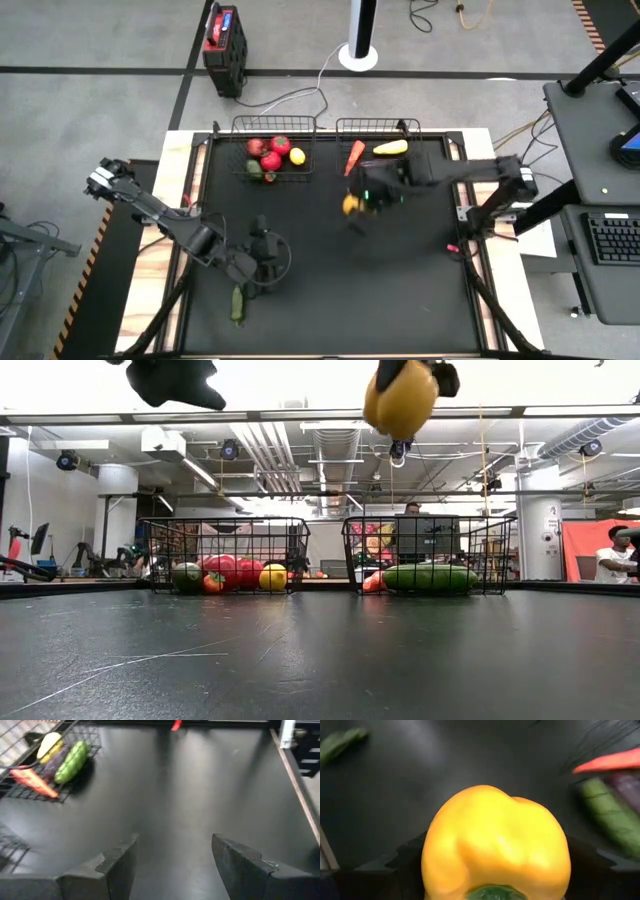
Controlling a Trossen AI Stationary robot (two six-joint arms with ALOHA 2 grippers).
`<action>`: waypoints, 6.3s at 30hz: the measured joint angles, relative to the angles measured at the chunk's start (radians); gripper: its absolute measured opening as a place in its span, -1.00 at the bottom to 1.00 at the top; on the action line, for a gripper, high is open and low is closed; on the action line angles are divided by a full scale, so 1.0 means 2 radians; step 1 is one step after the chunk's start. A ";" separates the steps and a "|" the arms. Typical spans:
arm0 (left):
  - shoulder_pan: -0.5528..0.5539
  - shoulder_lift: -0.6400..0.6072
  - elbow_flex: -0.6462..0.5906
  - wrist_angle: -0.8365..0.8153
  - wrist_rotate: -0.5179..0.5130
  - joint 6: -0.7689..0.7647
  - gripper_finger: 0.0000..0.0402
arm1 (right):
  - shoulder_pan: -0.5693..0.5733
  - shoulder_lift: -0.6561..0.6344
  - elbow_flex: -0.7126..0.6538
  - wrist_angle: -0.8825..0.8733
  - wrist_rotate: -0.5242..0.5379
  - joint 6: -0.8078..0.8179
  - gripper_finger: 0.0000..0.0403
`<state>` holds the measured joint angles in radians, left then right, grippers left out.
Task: Sort produce into baskets
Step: Put the bell pepper into the right wire basket, then put the chili pepper into the right wire basket
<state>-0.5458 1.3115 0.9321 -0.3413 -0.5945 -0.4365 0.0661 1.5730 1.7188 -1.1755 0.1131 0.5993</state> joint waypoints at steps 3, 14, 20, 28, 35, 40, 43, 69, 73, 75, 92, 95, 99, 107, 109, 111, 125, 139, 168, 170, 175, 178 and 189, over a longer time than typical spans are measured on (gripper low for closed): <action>-0.011 0.015 0.000 0.011 -0.007 0.000 0.16 | -0.057 0.000 0.018 -0.003 0.006 -0.033 0.63; -0.017 0.049 0.003 0.018 -0.018 -0.009 0.16 | -0.280 0.001 0.016 -0.029 -0.009 -0.095 0.63; -0.017 0.049 0.004 0.018 -0.026 0.008 0.16 | -0.355 0.001 -0.015 -0.026 -0.024 -0.097 0.63; -0.016 0.049 0.004 0.020 -0.045 0.017 0.16 | -0.411 0.040 -0.035 -0.029 -0.075 -0.108 0.63; -0.016 0.049 0.004 0.025 -0.051 0.016 0.16 | -0.427 0.119 -0.010 -0.060 -0.083 -0.152 0.63; -0.016 0.049 0.004 0.026 -0.051 0.015 0.16 | -0.431 0.156 0.005 -0.065 -0.079 -0.173 0.63; -0.016 0.049 0.004 0.026 -0.051 0.015 0.16 | -0.432 0.167 0.008 -0.066 -0.069 -0.190 0.63; -0.016 0.049 0.004 0.025 -0.052 0.015 0.16 | -0.433 0.187 -0.013 -0.083 -0.008 -0.345 0.63; -0.016 0.049 0.004 0.025 -0.052 0.015 0.16 | -0.433 0.187 -0.021 -0.068 -0.008 -0.345 0.63; -0.016 0.049 0.003 0.025 -0.052 0.015 0.16 | -0.433 0.187 -0.022 -0.063 -0.008 -0.345 0.63; -0.016 0.049 0.003 0.025 -0.053 0.017 0.16 | -0.432 0.187 -0.022 -0.058 -0.021 -0.339 0.81; -0.016 0.049 0.003 0.025 -0.053 0.017 0.16 | -0.432 0.187 -0.022 -0.058 -0.021 -0.340 0.81; -0.016 0.049 0.003 0.025 -0.053 0.017 0.16 | -0.432 0.185 -0.020 -0.058 -0.021 -0.340 0.81; -0.016 0.049 0.003 0.025 -0.053 0.010 0.16 | -0.431 0.157 0.000 -0.063 -0.021 -0.339 0.81; -0.016 0.049 0.003 0.025 -0.053 0.005 0.16 | -0.431 0.145 0.009 -0.064 -0.021 -0.338 0.81; -0.016 0.049 0.003 0.025 -0.052 0.000 0.16 | -0.429 0.130 0.016 -0.064 -0.021 -0.333 0.81; -0.024 0.048 0.065 -0.162 0.061 -0.207 0.16 | -0.330 -0.004 0.020 -0.023 -0.020 -0.269 0.81; -0.132 0.050 0.067 -0.238 0.190 -0.598 0.16 | -0.148 -0.044 0.019 0.101 -0.017 -0.255 0.81; -0.161 0.207 0.095 -0.325 0.280 -0.725 0.16 | -0.077 -0.013 0.019 0.108 0.023 -0.251 0.81; -0.160 0.210 0.090 -0.322 0.279 -0.725 0.16 | -0.077 -0.013 0.019 0.108 0.023 -0.251 0.81; -0.157 0.217 0.076 -0.301 0.277 -0.728 0.16 | -0.077 -0.013 0.019 0.108 0.023 -0.246 0.81; -0.157 0.221 0.070 -0.302 0.277 -0.728 0.16 | -0.077 -0.013 0.019 0.108 0.023 -0.246 0.81; -0.156 0.227 0.073 -0.300 0.267 -0.652 -0.12 | -0.066 -0.013 0.018 0.108 0.023 -0.244 0.81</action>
<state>-0.8585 1.7661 1.0774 -0.9406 -0.0612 -1.7407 -0.0651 1.5471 1.7541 -0.9592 0.1593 0.1108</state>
